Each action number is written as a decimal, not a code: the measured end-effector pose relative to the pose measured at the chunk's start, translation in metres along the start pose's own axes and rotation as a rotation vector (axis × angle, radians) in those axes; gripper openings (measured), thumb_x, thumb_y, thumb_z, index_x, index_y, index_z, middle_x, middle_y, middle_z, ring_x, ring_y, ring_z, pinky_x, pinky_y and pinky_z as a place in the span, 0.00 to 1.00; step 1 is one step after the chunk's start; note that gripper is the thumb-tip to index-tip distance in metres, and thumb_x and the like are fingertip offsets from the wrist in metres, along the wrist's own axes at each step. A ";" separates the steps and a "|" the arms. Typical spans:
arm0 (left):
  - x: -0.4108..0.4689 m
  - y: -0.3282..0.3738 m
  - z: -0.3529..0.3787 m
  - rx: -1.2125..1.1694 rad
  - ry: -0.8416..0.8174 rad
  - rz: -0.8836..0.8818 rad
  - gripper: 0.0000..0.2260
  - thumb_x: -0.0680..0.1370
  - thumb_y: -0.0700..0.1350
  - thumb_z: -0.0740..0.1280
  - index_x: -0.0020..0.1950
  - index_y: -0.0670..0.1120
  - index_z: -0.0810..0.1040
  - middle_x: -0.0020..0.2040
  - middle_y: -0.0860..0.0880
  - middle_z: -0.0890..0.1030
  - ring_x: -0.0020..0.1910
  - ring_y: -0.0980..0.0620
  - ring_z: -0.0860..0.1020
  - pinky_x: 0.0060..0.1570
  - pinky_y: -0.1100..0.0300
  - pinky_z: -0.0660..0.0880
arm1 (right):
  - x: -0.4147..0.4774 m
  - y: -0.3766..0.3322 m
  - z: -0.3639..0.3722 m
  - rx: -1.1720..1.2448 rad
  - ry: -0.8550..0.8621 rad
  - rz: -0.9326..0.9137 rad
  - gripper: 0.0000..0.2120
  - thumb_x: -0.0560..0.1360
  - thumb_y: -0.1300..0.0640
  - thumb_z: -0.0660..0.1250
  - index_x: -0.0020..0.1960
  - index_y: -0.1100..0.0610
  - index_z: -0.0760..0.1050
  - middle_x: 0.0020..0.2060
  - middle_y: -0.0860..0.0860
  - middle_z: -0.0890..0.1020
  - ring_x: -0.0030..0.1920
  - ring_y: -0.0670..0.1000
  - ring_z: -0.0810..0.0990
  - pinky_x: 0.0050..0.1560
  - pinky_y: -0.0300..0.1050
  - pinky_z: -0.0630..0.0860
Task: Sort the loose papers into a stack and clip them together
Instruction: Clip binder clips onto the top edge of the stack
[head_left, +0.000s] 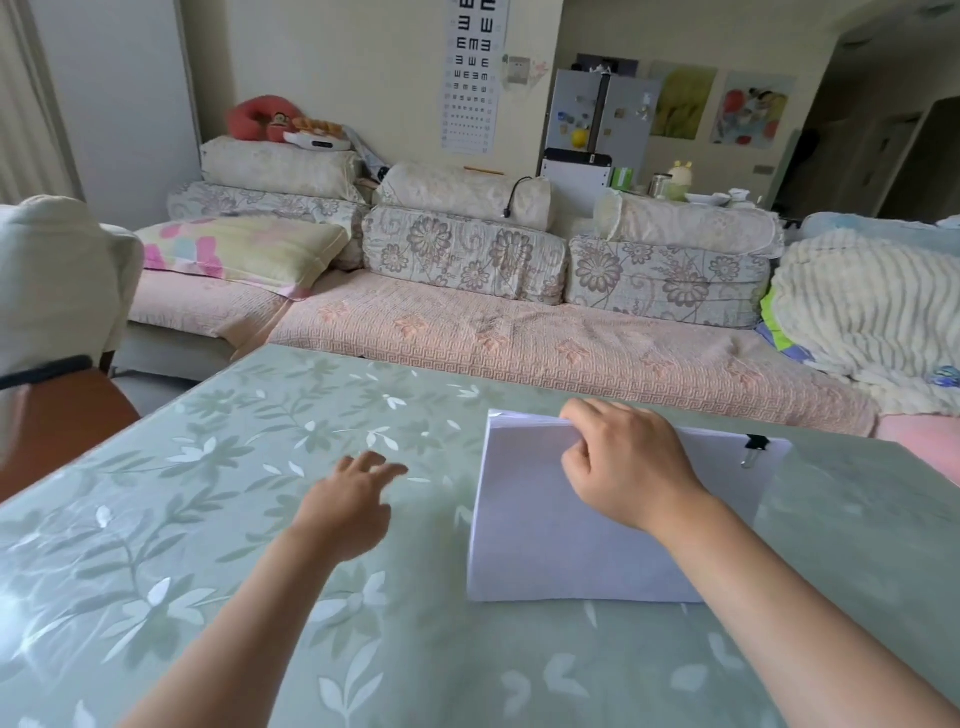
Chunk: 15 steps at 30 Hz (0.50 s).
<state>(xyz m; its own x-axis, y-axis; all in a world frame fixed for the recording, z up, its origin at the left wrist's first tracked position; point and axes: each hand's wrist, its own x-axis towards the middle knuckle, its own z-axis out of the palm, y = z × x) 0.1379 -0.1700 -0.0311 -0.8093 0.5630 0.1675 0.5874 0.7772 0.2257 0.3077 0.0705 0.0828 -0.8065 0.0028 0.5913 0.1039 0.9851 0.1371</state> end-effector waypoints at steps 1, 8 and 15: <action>-0.001 -0.002 0.009 0.060 -0.074 -0.012 0.23 0.78 0.46 0.59 0.72 0.61 0.66 0.72 0.54 0.65 0.71 0.50 0.63 0.62 0.50 0.71 | 0.000 0.000 0.001 0.000 0.006 0.002 0.11 0.65 0.54 0.52 0.40 0.56 0.71 0.31 0.50 0.76 0.33 0.58 0.77 0.33 0.43 0.61; 0.016 0.008 0.031 -0.048 -0.048 -0.081 0.12 0.76 0.35 0.60 0.51 0.47 0.80 0.52 0.45 0.76 0.52 0.45 0.76 0.48 0.54 0.76 | -0.002 -0.002 0.000 0.022 0.016 0.007 0.09 0.65 0.54 0.53 0.39 0.55 0.69 0.30 0.49 0.75 0.32 0.58 0.75 0.33 0.43 0.60; 0.027 0.067 -0.049 -0.663 0.426 -0.126 0.04 0.71 0.39 0.72 0.38 0.48 0.84 0.28 0.55 0.79 0.28 0.59 0.76 0.29 0.73 0.68 | -0.002 0.003 0.002 0.084 0.018 0.014 0.13 0.66 0.53 0.52 0.41 0.56 0.74 0.32 0.50 0.76 0.35 0.58 0.76 0.34 0.45 0.66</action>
<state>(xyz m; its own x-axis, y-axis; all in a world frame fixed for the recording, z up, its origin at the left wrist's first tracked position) 0.1554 -0.1167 0.0357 -0.8775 0.2226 0.4248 0.4795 0.4230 0.7689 0.3086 0.0733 0.0803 -0.7949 0.0148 0.6066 0.0657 0.9959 0.0617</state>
